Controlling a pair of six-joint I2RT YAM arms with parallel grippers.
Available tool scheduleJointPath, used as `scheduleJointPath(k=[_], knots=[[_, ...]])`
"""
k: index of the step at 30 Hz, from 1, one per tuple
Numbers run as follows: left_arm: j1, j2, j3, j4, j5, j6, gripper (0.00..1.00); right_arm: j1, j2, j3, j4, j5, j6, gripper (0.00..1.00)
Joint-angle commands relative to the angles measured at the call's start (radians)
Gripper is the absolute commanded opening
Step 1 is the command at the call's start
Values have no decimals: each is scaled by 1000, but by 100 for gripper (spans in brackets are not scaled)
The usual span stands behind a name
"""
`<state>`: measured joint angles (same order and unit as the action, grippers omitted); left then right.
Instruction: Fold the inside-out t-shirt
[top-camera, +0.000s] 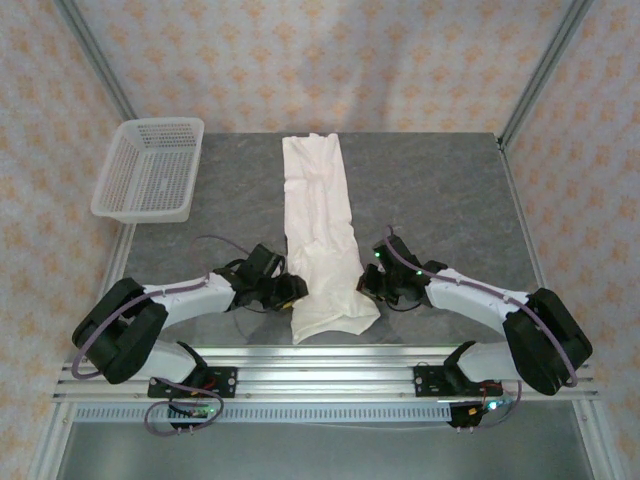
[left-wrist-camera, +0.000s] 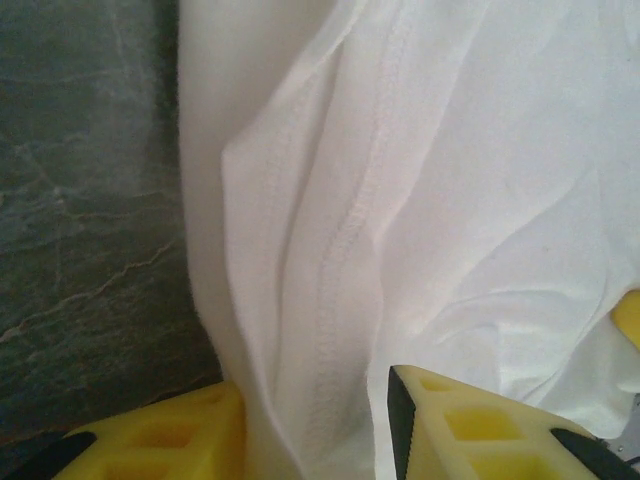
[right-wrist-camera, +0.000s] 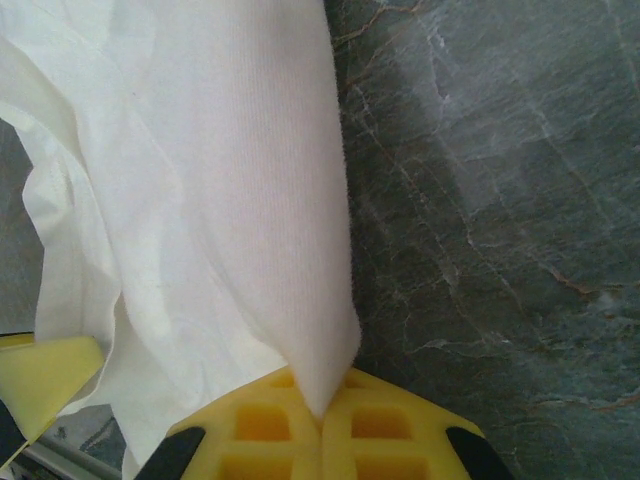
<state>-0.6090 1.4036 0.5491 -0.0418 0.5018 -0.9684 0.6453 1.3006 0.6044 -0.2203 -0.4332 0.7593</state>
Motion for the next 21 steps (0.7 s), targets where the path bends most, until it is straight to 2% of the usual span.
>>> scheduleJointPath(k=[1,4,8,11,13,16,19,21], knots=[[-9,20,5,32,9,-4,43,2,-4,26,-19,31,3,0],[-9,32,2,19,-5,-3,48,2,-5,27,-22,30,3,0],[-9,27,-2,-26,-45,11,48,2,-9,23,-21,36,6,0],[-11,40,1,14,-31,-4,37,2,-3,21,-10,29,9,0],[-11,49,2,60,-17,-24,24,3,-3,21,-3,25,15,0],[-10,46,14,105,-6,-41,0,4,-15,17,1,30,23,0],[-10,-13,25,63,-43,-31,0,4,-55,3,2,43,41,0],[-9,-79,31,-24,-91,3,0,12,-104,-28,9,62,60,0]])
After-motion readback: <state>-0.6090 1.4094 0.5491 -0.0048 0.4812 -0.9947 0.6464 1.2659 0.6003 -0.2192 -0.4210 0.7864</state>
